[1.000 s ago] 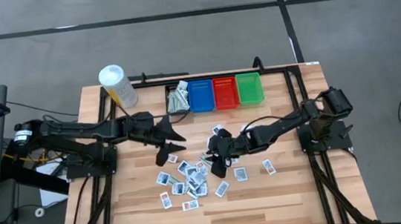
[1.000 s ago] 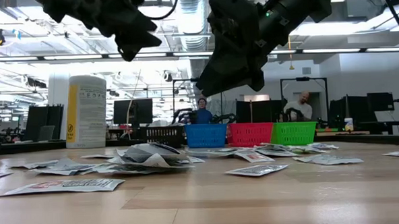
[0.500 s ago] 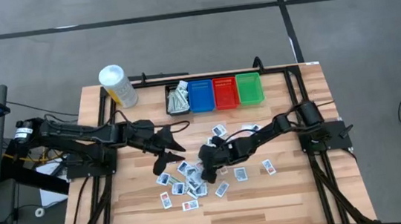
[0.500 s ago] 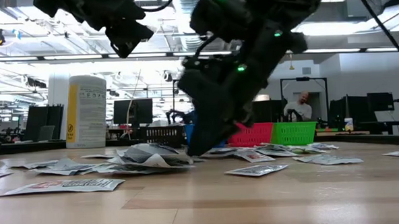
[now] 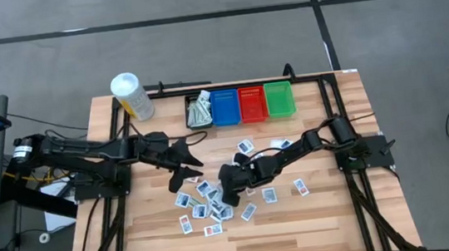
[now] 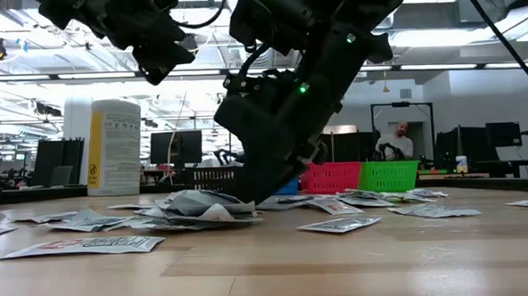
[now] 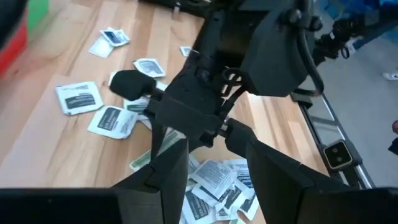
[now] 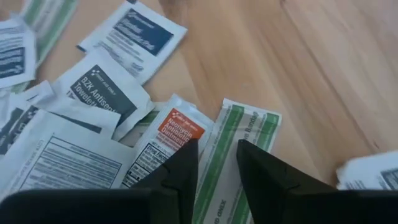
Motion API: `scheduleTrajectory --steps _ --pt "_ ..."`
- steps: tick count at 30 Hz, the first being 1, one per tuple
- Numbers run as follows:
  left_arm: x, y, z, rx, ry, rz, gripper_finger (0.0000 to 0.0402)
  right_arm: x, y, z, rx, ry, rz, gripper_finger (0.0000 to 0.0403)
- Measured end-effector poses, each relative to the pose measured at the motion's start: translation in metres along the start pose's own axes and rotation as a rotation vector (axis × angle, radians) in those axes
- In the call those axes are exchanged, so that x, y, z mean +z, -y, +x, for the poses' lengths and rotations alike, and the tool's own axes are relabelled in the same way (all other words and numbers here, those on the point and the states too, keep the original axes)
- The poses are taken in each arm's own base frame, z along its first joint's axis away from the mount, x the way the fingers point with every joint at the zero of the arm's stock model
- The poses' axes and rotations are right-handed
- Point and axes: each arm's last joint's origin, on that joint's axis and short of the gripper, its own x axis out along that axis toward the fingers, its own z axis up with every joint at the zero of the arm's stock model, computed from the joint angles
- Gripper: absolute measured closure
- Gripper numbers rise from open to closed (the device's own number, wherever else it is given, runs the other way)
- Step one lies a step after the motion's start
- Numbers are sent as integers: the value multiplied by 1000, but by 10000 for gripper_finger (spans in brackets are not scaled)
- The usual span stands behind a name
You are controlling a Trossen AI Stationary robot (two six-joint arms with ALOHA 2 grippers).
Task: Pick & Place First Aid Supplies
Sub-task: Put the green bandage pack in the black bin
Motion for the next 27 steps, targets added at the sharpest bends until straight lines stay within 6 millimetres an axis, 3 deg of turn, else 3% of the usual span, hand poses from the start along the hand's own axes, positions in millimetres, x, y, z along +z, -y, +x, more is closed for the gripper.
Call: scheduleTrajectory --steps 10,16,27 --pt "-12 -5 -17 50 64 -43 239 6 5 0 11 -19 62 396" --pt "-15 -5 -21 63 96 -52 239 15 4 -3 7 -31 63 398" --pt "-16 -6 -21 83 101 -74 239 49 -8 -24 21 -1 7 401"
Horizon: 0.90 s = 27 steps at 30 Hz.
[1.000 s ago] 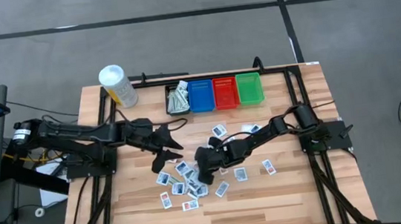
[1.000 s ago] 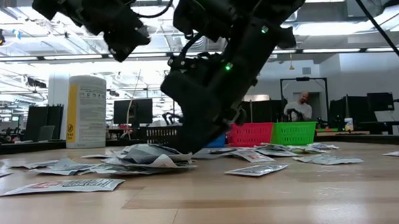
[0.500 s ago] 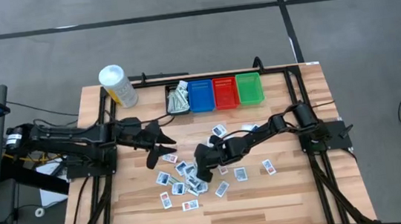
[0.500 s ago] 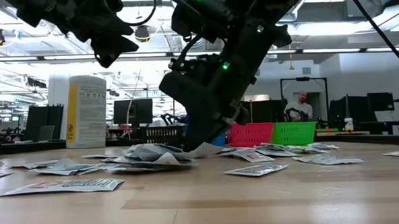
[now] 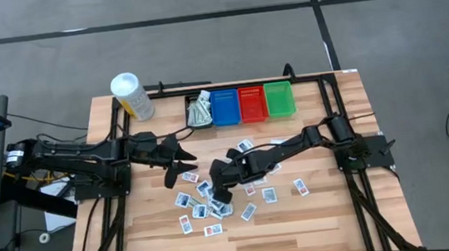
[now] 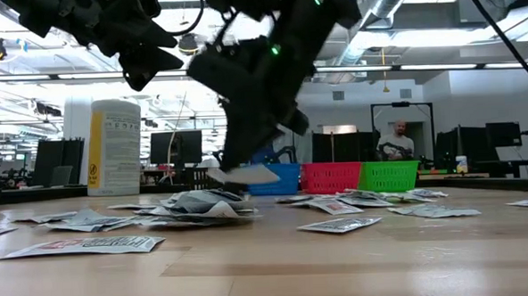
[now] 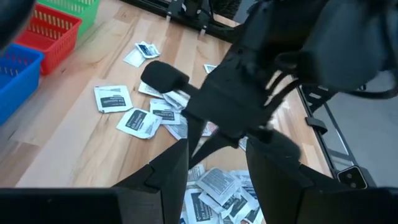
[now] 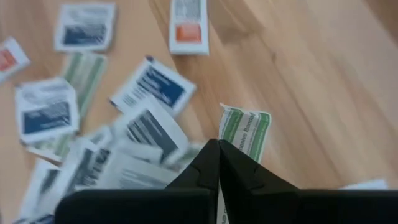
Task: Pick & Place First Aid Supplies
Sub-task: Put the green bandage pack in the black bin
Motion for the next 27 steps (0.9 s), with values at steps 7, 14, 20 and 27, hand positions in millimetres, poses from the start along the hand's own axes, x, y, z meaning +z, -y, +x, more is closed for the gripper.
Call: scheduleTrajectory --steps 7,14,20,27 --pt "0 0 0 -3 2 1 239 36 -10 -26 26 64 -78 402" --pt "0 0 0 -4 3 11 234 64 -15 -54 53 105 -151 402" --pt "0 1 0 -9 2 107 235 80 -14 -70 202 64 -207 403" --pt "-2 2 0 -95 -30 288 234 94 -6 -82 361 31 -230 403"
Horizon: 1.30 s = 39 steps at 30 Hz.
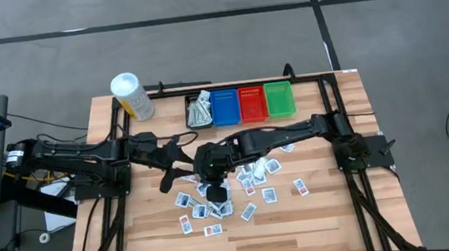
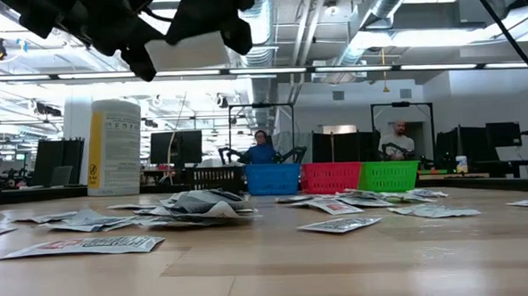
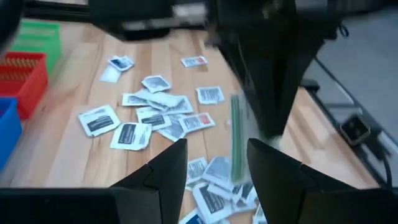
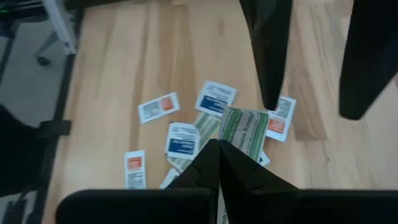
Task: Pick & Place First Aid Supplies
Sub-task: Put the green bandage pack in the black bin
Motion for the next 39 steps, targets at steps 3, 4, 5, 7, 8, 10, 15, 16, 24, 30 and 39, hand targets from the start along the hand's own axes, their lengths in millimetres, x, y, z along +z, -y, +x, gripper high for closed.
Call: scheduleTrajectory --steps 3,4,5,7,8,10,15,16,24,30,39 --pt "-3 0 0 -4 -33 30 236 4 1 -5 25 2 -6 403" --pt "-4 0 0 -4 -45 40 236 5 2 -7 23 -2 -4 403" --pt "-6 0 0 -5 -57 46 236 5 3 -8 21 -5 -2 403" --pt "-8 0 0 -6 -81 54 236 6 4 -8 20 -4 -1 403" --pt "-8 0 0 -7 -84 56 236 6 4 -8 19 -5 0 403" --pt "-8 0 0 -7 -83 58 236 6 7 -8 16 -7 -2 403" --pt "-8 1 0 -21 -82 64 236 7 10 -9 11 -1 2 403" --pt "-8 1 0 -21 -82 64 236 8 12 -9 10 7 4 403" --pt "-8 1 0 -21 -81 64 236 21 21 -11 15 129 10 403" --pt "-5 1 0 -20 -53 70 236 23 24 -11 19 138 14 403" --pt "0 1 0 -18 2 81 236 23 24 -11 20 141 13 403"
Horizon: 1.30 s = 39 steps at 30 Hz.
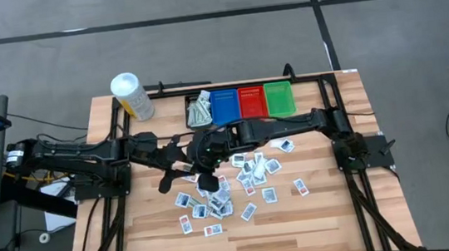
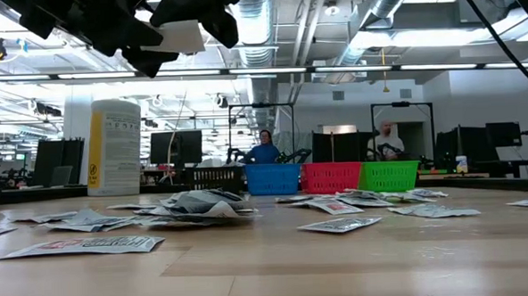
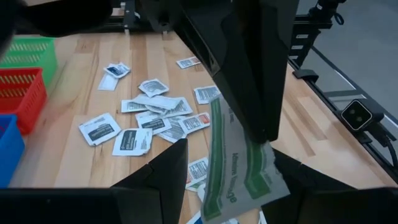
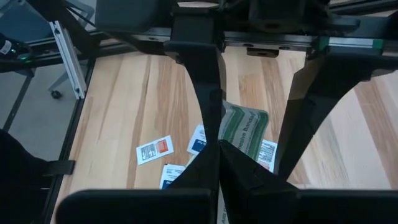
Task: Pick & Place First Aid Supplies
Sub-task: Put the green bandage pack in the black bin
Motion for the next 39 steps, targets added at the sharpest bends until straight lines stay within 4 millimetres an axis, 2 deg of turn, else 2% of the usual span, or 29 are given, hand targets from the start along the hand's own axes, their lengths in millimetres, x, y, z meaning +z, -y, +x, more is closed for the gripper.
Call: scheduleTrajectory --steps 9,15,23,29,33,39 --pt "0 0 0 0 0 0 248 0 0 0 -7 1 0 403" --pt "0 0 0 0 -2 0 294 0 0 0 -8 1 0 403" --pt "0 0 0 0 -3 -4 386 0 0 0 -8 1 0 403" --pt "0 0 0 0 -3 -4 395 0 0 0 -8 1 9 401" --pt "0 0 0 0 -3 -4 397 0 0 0 -9 -1 16 382" --pt "0 0 0 0 -4 -4 396 -8 -3 -2 -20 -73 40 316"
